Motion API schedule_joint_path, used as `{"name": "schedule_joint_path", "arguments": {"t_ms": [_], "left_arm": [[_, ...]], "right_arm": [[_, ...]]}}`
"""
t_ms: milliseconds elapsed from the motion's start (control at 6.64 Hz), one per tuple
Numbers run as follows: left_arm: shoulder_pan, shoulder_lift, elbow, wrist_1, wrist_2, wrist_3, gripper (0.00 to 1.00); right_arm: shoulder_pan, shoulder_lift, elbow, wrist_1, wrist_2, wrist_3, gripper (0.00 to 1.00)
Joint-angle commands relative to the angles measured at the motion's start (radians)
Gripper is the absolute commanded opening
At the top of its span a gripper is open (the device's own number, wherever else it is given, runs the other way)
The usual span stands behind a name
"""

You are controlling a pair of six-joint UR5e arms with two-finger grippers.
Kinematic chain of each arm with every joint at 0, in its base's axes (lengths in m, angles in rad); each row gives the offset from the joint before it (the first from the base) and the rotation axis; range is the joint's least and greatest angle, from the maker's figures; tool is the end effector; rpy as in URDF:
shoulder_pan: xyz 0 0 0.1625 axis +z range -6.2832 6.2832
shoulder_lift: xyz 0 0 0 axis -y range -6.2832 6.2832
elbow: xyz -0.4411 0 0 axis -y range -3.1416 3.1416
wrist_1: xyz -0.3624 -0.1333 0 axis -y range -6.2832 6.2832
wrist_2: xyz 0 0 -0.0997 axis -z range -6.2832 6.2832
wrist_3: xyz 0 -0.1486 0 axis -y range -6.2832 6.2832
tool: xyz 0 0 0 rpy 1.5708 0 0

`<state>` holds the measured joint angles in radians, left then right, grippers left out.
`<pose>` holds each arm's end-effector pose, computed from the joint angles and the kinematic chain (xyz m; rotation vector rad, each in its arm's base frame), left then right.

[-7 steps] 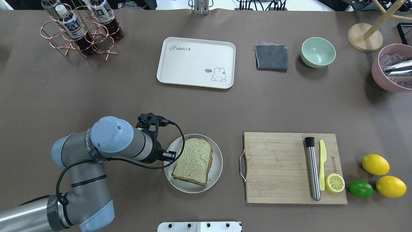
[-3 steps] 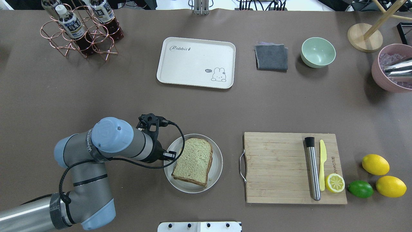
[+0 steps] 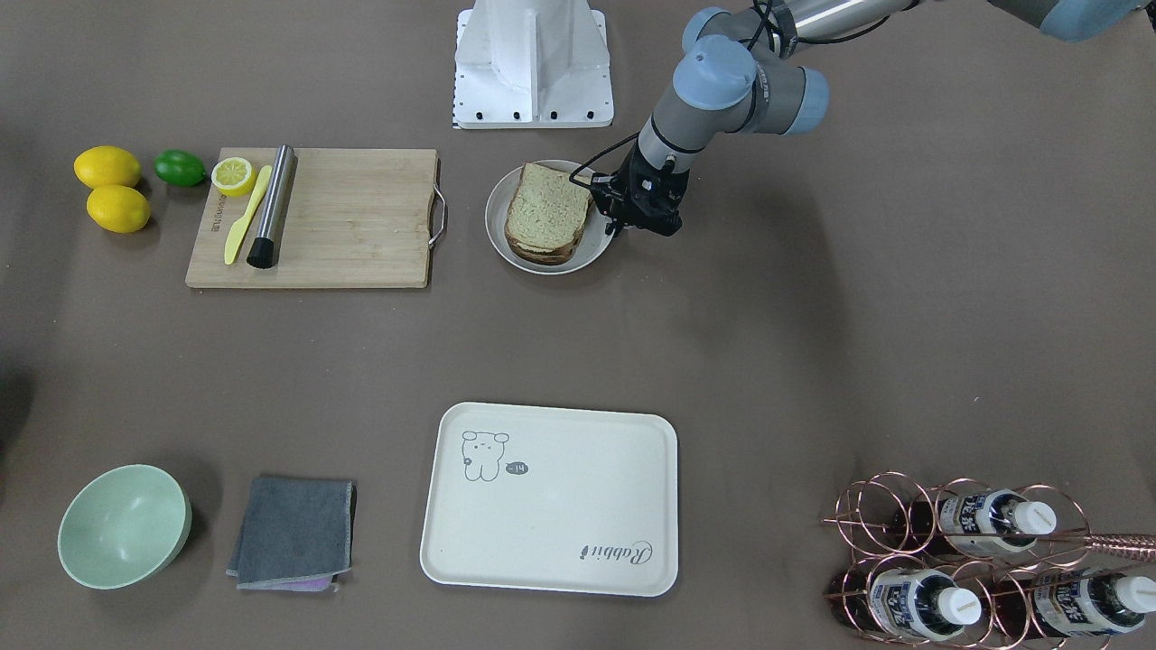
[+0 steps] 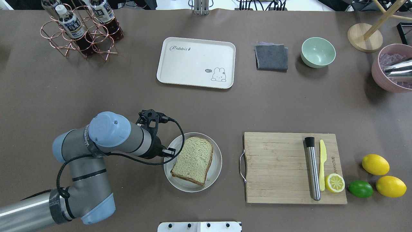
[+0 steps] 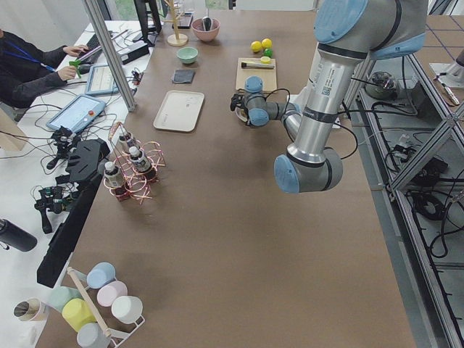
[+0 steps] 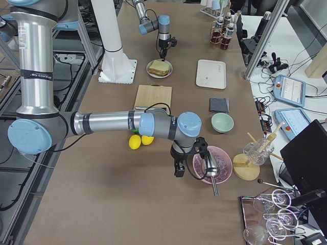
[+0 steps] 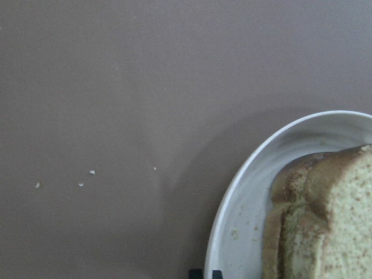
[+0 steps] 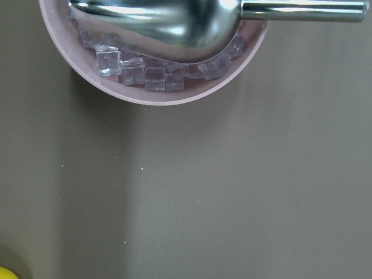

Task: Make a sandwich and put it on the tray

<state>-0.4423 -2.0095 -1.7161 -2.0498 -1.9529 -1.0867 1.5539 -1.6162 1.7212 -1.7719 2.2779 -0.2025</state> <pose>0.5619 -0.3523 0.3419 0.1602 1.0941 0.2404 0.0295 -0.4293 0.6872 -0.0262 -0.7130 -0.1760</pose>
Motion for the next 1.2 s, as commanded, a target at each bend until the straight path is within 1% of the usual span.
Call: {"name": "schedule_joint_path", "arguments": {"t_ms": [0,301,452,602,753,904,1054], "left_arm": [[-0.094,-0.005,-0.002,-0.024,-0.116,0.018,0.00],[-0.229,-0.017,0.004,-0.021,-0.257,0.021,0.00],[-0.296,-0.044,0.039,-0.020,-0.321,0.045,0.00],[-0.367,-0.108,0.132,-0.019,-0.384,0.077,0.00],[-0.441,-0.185,0.268,-0.019,-0.476,0.117,0.00],[-0.479,-0.268,0.402,-0.021,-0.506,0.181,0.00],[-0.490,-0.347,0.508,-0.021,-0.506,0.191,0.00]], "right_arm": [[0.000,0.001,0.000,0.000,0.000,0.000,1.00],[0.000,-0.001,0.000,0.000,0.000,0.002,1.00],[0.000,-0.001,-0.015,0.000,0.002,0.002,1.00],[0.000,0.005,-0.037,0.002,0.002,0.005,1.00],[-0.001,0.006,-0.047,0.023,0.005,0.008,1.00],[-0.002,0.004,-0.054,0.029,0.005,0.008,1.00],[0.000,0.002,-0.057,0.029,0.005,0.008,1.00]]}}
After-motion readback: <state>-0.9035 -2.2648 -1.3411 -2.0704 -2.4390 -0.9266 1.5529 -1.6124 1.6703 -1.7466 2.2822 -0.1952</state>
